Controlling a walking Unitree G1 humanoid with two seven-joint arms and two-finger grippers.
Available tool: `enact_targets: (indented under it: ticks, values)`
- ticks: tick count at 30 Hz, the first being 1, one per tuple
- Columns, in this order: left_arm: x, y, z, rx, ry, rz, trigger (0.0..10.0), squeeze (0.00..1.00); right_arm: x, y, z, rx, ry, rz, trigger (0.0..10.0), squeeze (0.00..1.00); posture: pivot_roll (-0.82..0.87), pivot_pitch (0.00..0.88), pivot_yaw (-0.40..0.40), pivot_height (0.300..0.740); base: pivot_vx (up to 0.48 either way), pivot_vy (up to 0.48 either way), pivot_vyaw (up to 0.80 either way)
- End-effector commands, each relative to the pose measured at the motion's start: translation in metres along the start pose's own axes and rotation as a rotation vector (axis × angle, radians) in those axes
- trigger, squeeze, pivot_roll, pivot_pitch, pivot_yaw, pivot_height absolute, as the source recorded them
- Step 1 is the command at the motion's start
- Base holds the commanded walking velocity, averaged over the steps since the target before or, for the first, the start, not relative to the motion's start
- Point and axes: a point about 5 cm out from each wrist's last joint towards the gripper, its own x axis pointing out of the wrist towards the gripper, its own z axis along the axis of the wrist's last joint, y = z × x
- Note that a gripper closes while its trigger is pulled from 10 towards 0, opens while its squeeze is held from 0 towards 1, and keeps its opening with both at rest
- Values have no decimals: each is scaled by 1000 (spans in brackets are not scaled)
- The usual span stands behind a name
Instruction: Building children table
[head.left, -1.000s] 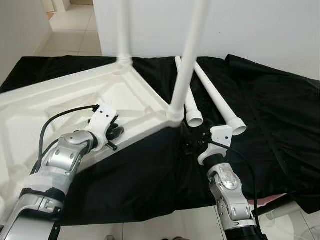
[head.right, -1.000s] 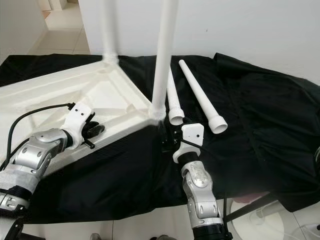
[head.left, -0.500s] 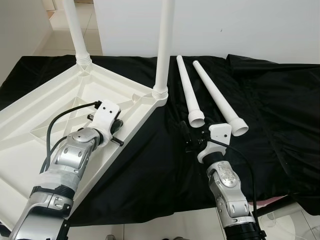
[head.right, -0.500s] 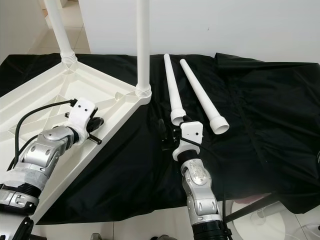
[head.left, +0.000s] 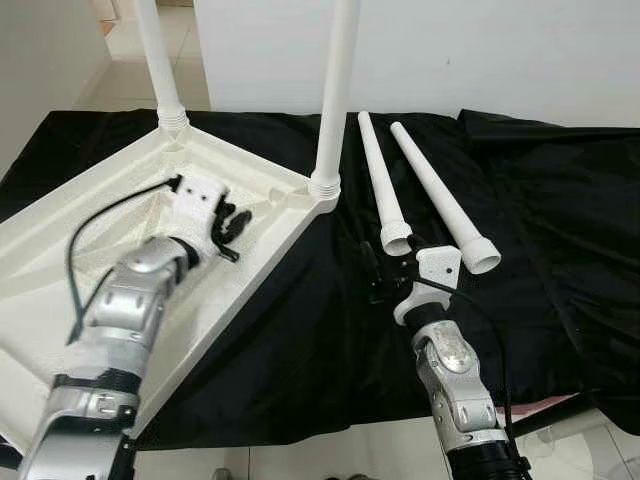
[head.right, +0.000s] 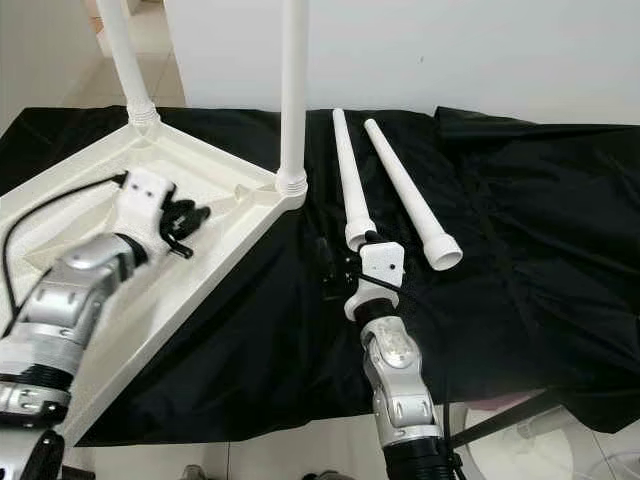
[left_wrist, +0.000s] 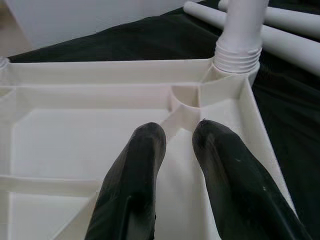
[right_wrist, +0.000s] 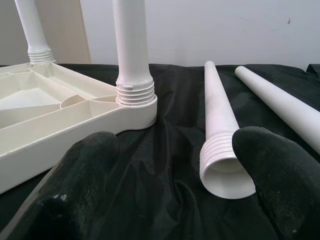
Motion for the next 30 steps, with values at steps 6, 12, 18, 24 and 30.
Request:
enact_targets:
  ticks: [6,12,18,24,30]
  values:
    - [-30,20,-4,129,33,12,10000,0,1,-3,-1,0,-5,-17,10000,0,5,69,-28,740,0,0,0]
    - [-71,49,-2,254,113,-2,10000,0,2,-2,-2,6,-1,-7,10000,0,27,85,-40,740,0,0,0]
    - [-107,77,-1,341,244,20,10000,0,2,-1,-4,6,3,0,10000,0,41,99,-42,740,0,0,0]
    - [-121,85,-3,367,320,17,10000,0,2,-2,-4,7,5,0,10000,0,47,107,-43,740,0,0,0]
    - [-158,95,-17,488,668,5,10000,0,2,-2,-6,8,11,-1,10000,0,55,128,-45,740,0,0,0]
